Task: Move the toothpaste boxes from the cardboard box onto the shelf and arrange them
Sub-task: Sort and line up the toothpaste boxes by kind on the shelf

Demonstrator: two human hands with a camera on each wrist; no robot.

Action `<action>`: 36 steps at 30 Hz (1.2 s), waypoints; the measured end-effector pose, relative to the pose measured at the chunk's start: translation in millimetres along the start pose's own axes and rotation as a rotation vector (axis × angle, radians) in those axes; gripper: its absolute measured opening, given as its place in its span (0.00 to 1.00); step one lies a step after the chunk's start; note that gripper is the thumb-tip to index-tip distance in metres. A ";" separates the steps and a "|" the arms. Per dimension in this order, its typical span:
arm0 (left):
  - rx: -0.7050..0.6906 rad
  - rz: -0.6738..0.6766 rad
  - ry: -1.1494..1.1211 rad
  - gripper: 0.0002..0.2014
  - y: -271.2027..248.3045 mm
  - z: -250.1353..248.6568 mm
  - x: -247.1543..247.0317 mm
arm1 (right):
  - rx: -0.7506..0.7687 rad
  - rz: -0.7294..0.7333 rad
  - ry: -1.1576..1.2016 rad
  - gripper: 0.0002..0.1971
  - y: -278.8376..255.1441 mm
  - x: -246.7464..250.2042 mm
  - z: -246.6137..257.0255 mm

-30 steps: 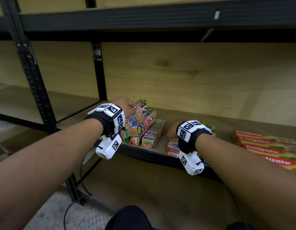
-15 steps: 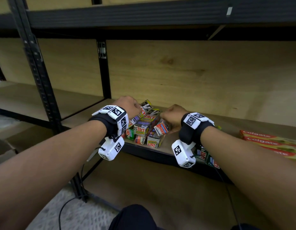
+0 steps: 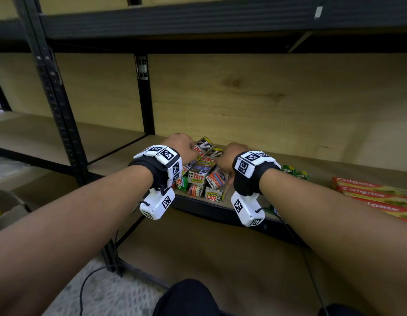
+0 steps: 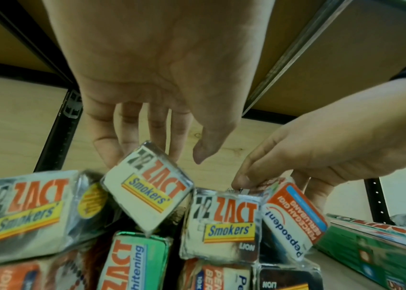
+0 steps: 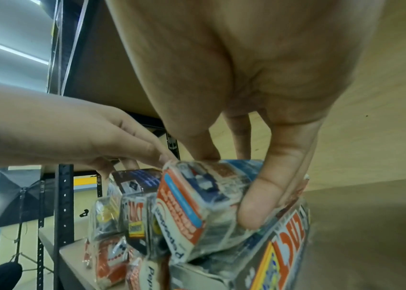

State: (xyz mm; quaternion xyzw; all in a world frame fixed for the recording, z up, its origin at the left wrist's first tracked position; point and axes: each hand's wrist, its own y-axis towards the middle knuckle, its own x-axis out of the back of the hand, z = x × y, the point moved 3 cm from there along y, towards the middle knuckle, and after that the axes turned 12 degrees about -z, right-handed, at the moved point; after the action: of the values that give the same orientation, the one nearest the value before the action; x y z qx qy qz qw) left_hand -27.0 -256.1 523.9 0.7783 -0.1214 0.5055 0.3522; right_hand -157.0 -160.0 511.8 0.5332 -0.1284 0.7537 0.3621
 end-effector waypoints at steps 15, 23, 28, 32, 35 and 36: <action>-0.279 -0.016 0.130 0.15 -12.1 -46.6 2.4 | 0.105 -0.101 0.028 0.14 -17.1 55.1 -41.8; -0.576 0.131 -0.056 0.16 -28.0 -134.7 -23.4 | 0.022 -0.028 -0.257 0.15 -40.5 98.5 -133.2; -0.674 0.285 -0.032 0.19 -39.4 -174.9 -56.6 | -0.092 0.070 -0.122 0.18 -54.6 79.9 -179.3; -0.660 0.346 -0.006 0.22 -38.8 -191.2 -73.2 | -0.190 0.091 0.040 0.30 -54.8 64.2 -190.5; -0.563 0.420 -0.025 0.26 -32.0 -192.3 -83.4 | -0.258 0.116 0.169 0.35 -52.5 59.1 -190.9; -0.538 0.452 -0.060 0.27 -30.5 -192.5 -85.6 | -0.286 0.131 0.228 0.34 -51.2 58.4 -191.0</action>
State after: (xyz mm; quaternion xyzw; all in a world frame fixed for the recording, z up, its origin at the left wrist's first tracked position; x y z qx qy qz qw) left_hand -184.7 -119.2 482.7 0.6255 -0.4297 0.4975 0.4201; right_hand -267.7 10.8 478.3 0.3778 -0.2269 0.8053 0.3966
